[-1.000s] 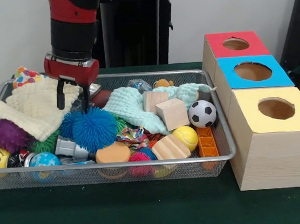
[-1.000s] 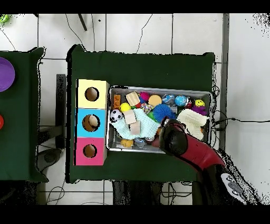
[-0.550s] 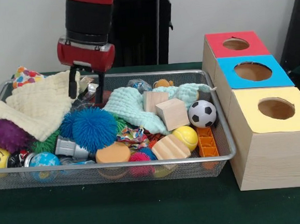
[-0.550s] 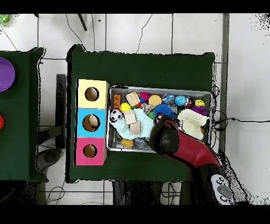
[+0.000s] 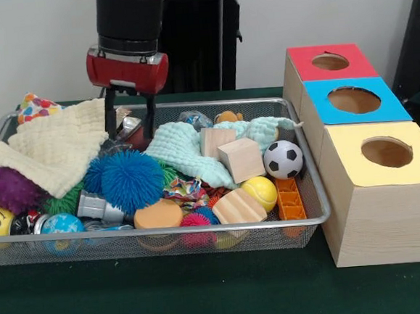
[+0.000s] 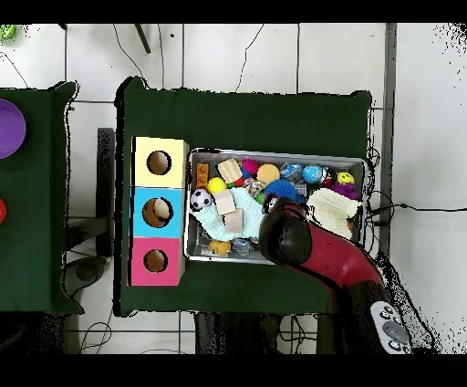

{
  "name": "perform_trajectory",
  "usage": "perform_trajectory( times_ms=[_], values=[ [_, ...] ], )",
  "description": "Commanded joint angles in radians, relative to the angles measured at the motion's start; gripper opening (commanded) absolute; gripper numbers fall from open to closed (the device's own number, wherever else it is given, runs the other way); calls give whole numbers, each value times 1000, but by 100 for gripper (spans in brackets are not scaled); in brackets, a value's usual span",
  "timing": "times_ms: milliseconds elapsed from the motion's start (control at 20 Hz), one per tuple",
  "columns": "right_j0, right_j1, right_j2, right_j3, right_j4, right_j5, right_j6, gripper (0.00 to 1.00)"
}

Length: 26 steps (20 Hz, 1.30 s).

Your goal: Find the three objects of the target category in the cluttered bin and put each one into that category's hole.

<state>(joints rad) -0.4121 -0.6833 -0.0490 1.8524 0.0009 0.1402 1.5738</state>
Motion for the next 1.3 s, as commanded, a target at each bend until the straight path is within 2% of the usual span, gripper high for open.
perform_trajectory(
  times_ms=[50, 350, 600, 800, 1000, 1150, 1300],
  values=[
    [-75, 92, 165, 97, -101, 87, -7, 100],
    [-135, 71, 221, 175, -143, 105, 9, 100],
    [-134, 20, 235, 241, -134, 118, 63, 100],
    [-133, -18, 256, 267, -136, 117, 66, 100],
    [-137, -5, 274, 284, -158, 56, 68, 100],
    [-139, 51, 279, 266, -200, -8, 55, 100],
    [-139, 102, 284, 253, -232, -25, 48, 100]
  ],
)
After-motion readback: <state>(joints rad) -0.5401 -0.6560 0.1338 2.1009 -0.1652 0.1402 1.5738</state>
